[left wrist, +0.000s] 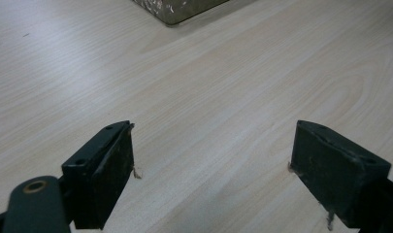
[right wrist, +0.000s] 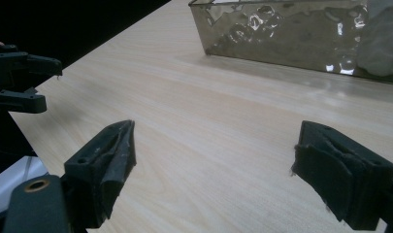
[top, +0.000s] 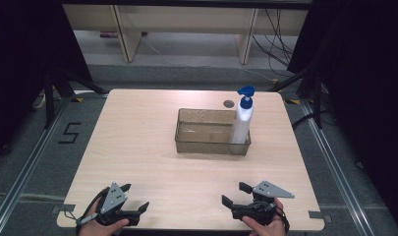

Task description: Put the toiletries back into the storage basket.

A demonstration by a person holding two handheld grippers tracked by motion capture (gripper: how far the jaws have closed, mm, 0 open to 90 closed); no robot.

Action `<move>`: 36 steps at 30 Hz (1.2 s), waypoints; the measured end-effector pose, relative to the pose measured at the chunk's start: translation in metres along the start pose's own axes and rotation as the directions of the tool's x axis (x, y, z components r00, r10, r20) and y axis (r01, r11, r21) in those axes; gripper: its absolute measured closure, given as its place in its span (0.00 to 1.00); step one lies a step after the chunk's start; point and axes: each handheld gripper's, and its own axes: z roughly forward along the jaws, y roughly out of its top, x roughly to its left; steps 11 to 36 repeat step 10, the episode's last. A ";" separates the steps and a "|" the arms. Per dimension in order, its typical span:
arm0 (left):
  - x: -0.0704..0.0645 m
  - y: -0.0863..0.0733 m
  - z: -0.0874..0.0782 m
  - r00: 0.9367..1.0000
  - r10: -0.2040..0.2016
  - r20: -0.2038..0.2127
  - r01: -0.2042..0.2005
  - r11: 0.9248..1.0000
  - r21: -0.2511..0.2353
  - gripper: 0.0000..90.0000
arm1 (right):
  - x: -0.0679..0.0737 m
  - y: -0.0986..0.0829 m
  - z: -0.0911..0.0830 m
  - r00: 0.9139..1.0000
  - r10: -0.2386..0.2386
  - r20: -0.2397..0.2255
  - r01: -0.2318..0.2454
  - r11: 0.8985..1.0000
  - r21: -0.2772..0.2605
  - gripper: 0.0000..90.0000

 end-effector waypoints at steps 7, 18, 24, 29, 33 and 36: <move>0.000 0.000 0.000 1.000 -0.026 0.006 0.026 1.000 -0.008 0.17 | 0.002 -0.002 0.000 1.000 0.008 -0.019 -0.009 1.000 -0.020 0.17; 0.000 0.000 0.000 1.000 -0.019 0.005 0.019 1.000 -0.004 0.17 | 0.001 -0.001 -0.001 1.000 0.004 -0.014 -0.004 1.000 0.003 0.17; 0.000 0.000 0.000 1.000 -0.019 0.005 0.019 1.000 -0.004 0.17 | 0.001 -0.001 -0.001 1.000 0.004 -0.014 -0.004 1.000 0.003 0.17; 0.000 0.000 0.000 1.000 -0.019 0.005 0.019 1.000 -0.004 0.17 | 0.001 -0.001 -0.001 1.000 0.004 -0.014 -0.004 1.000 0.003 0.17; 0.000 0.000 0.000 1.000 -0.019 0.005 0.019 1.000 -0.004 0.17 | 0.001 -0.001 -0.001 1.000 0.004 -0.014 -0.004 1.000 0.003 0.17; 0.000 0.000 0.000 1.000 -0.019 0.005 0.019 1.000 -0.004 0.17 | 0.001 -0.001 -0.001 1.000 0.004 -0.014 -0.004 1.000 0.003 0.17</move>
